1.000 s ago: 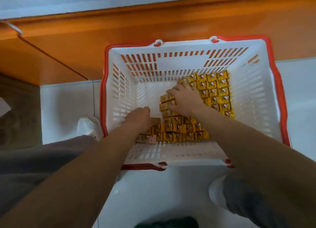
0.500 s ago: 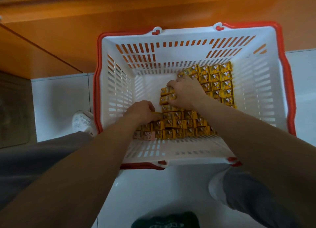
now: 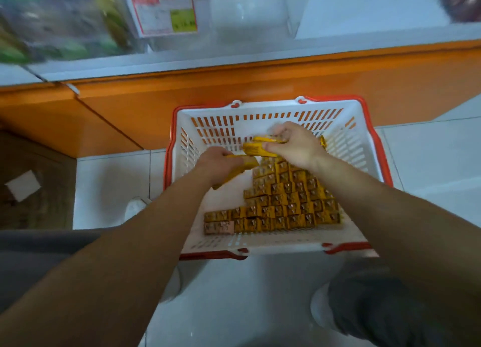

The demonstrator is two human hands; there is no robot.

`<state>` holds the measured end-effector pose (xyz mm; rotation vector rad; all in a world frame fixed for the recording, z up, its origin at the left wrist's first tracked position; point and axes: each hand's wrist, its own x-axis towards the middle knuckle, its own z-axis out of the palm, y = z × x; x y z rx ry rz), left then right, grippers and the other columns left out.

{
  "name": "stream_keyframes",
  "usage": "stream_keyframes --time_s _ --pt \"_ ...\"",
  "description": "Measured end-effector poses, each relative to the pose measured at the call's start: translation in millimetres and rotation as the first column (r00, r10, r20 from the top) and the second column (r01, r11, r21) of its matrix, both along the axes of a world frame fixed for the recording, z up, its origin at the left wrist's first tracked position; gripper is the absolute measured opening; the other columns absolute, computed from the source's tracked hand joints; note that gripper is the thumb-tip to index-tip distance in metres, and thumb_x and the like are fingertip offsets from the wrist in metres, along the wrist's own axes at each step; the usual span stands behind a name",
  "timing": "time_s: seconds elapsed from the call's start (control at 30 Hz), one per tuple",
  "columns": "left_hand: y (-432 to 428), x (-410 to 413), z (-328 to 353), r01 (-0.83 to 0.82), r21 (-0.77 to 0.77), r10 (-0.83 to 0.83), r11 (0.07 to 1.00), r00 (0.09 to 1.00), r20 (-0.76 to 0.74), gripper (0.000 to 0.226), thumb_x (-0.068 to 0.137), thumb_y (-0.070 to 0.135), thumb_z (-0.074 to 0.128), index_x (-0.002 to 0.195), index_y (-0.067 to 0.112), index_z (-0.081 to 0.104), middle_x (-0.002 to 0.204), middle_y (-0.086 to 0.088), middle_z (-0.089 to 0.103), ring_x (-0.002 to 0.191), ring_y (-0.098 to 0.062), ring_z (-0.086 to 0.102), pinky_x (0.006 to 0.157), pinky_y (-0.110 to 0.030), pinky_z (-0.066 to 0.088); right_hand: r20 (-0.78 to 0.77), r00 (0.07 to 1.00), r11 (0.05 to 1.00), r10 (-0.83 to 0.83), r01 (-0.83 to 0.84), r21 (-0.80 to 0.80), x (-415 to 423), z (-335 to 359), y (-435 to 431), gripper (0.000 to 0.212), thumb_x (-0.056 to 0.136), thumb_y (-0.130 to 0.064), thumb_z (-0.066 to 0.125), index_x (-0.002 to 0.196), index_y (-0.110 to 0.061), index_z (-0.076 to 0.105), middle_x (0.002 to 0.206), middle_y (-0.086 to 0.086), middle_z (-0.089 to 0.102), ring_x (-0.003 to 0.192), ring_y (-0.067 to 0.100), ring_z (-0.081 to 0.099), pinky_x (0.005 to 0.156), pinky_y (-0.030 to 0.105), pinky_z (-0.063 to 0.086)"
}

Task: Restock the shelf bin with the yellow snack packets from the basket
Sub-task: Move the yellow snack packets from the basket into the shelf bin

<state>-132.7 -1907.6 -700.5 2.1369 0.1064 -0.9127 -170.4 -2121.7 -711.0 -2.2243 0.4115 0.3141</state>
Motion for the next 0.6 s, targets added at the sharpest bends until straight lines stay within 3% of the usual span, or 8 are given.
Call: stream_keyframes --time_s 0.07,0.1,0.2,0.27,0.37,0.43,0.5,0.6 --pt "-5.2 4.1 24.9 -0.149 -0.121 0.146 0.981 0.989 -0.032 0.036 0.075 0.047 0.082 0.094 0.017 0.074 0.089 -0.005 0.072 0.077 -0.022 0.068 0.067 -0.033 0.058 -0.001 0.998 0.991 -0.064 0.064 0.12 -2.6 25.8 -1.0 0.051 0.08 -0.051 0.075 0.12 -0.025 0.059 0.116 -0.008 0.061 0.106 0.011 0.058 0.073 0.017 0.039" --pt "-7.4 5.3 40.9 -0.215 -0.186 0.202 0.959 0.976 -0.085 0.032 0.081 0.037 0.082 0.1 0.013 0.074 0.092 -0.008 0.073 0.079 -0.024 0.068 0.068 -0.036 0.057 0.002 0.997 0.984 -0.076 0.075 0.16 -2.9 41.9 -1.1 0.053 0.08 -0.05 0.076 0.122 -0.024 0.058 0.116 -0.006 0.063 0.107 0.013 0.06 0.075 0.019 0.042" --pt "-13.5 4.2 97.4 -0.236 -0.39 0.188 0.89 0.969 -0.158 0.015 0.084 0.021 0.078 0.09 0.01 0.07 0.068 -0.007 0.061 0.046 -0.016 0.055 0.047 -0.024 0.042 0.021 0.996 0.967 -0.09 0.083 0.24 -1.5 100.5 -0.4 0.057 0.079 -0.042 0.079 0.126 -0.017 0.059 0.116 0.001 0.065 0.104 0.02 0.066 0.084 0.037 0.056" --pt "-14.8 1.4 138.2 -0.204 -0.487 0.14 0.85 0.976 -0.165 0.008 0.087 0.016 0.073 0.089 0.01 0.068 0.058 -0.006 0.053 0.038 -0.016 0.047 0.042 -0.023 0.039 0.054 0.995 0.955 -0.081 0.062 0.29 -2.7 144.7 1.3 0.051 0.081 -0.036 0.079 0.124 -0.013 0.062 0.11 0.002 0.07 0.094 0.015 0.07 0.073 0.033 0.059" --pt "-9.9 -8.5 197.8 -0.13 -0.598 0.033 0.791 0.985 -0.17 0.014 0.085 0.015 0.068 0.073 0.009 0.065 0.055 -0.008 0.05 0.042 -0.02 0.047 0.042 -0.025 0.04 0.107 0.988 0.915 -0.107 0.056 0.4 -14.9 208.0 4.0 0.027 0.084 -0.026 0.075 0.108 -0.013 0.069 0.091 -0.001 0.072 0.081 0.009 0.069 0.068 0.028 0.06" --pt "-4.8 -17.3 225.7 -0.103 -0.634 -0.01 0.766 0.985 -0.172 0.022 0.07 0.021 0.073 0.084 0.005 0.067 0.064 -0.011 0.059 0.05 -0.02 0.057 0.047 -0.027 0.047 0.129 0.98 0.875 -0.149 0.07 0.479 -29.5 239.1 2.5 0.015 0.085 -0.022 0.073 0.096 -0.013 0.069 0.082 -0.001 0.069 0.078 0.01 0.068 0.07 0.032 0.061" --pt "-0.1 -25.6 242.0 -0.126 -0.66 0.01 0.74 0.984 -0.176 0.044 0.058 0.023 0.077 0.095 0.002 0.067 0.078 -0.017 0.061 0.062 -0.021 0.062 0.055 -0.03 0.053 0.148 0.969 0.831 -0.196 0.084 0.551 -45.1 258.2 1.5 0.018 0.085 -0.021 0.073 0.094 -0.006 0.069 0.08 0.004 0.065 0.078 0.015 0.066 0.071 0.033 0.06" --pt "2.2 -38.2 249.1 -0.202 -0.723 0.095 0.661 0.978 -0.187 0.042 0.062 0.021 0.074 0.098 0.0 0.069 0.082 -0.019 0.061 0.066 -0.023 0.063 0.059 -0.032 0.055 0.132 0.937 0.728 -0.324 0.158 0.667 -62.6 264.4 7.1 0.019 0.082 -0.021 0.075 0.088 -0.005 0.068 0.077 0.009 0.067 0.079 0.027 0.071 0.067 0.033 0.06"
